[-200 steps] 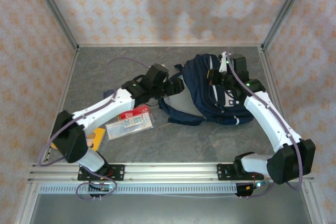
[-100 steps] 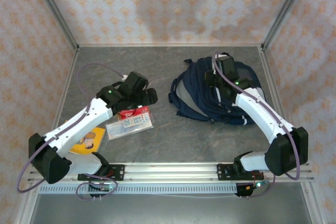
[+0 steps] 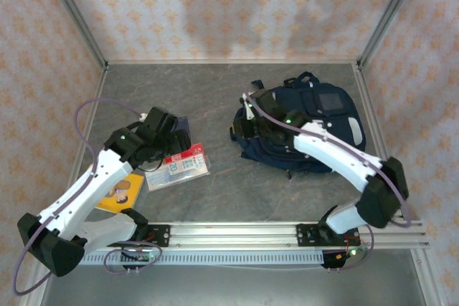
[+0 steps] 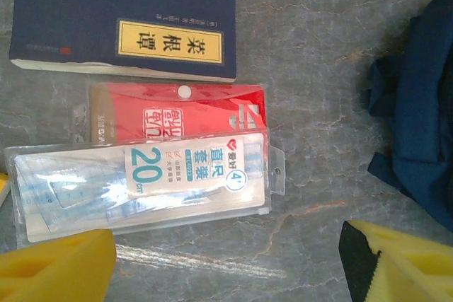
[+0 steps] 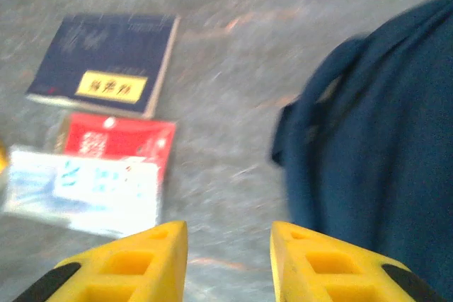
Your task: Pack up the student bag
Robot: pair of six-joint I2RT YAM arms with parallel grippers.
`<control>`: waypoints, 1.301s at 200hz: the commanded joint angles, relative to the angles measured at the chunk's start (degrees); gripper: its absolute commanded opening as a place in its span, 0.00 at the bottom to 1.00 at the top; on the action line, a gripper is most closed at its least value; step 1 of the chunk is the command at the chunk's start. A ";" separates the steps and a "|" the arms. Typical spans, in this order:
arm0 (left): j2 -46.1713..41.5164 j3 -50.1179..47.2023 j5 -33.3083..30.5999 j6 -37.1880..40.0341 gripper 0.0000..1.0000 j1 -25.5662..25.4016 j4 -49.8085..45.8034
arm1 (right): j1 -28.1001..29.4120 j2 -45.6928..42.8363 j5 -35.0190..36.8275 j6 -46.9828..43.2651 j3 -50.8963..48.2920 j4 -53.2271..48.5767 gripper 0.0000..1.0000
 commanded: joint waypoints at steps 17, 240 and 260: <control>-3.52 -1.40 1.93 -0.05 0.83 0.48 0.10 | 2.05 10.22 -17.68 12.67 -1.29 9.30 0.38; -7.72 -8.44 6.89 1.43 0.82 0.86 -1.18 | 3.84 21.79 -24.71 9.00 6.87 1.92 0.00; -7.66 -10.88 11.23 0.58 0.83 2.11 2.51 | 3.73 17.98 -26.31 4.82 4.88 -0.70 0.00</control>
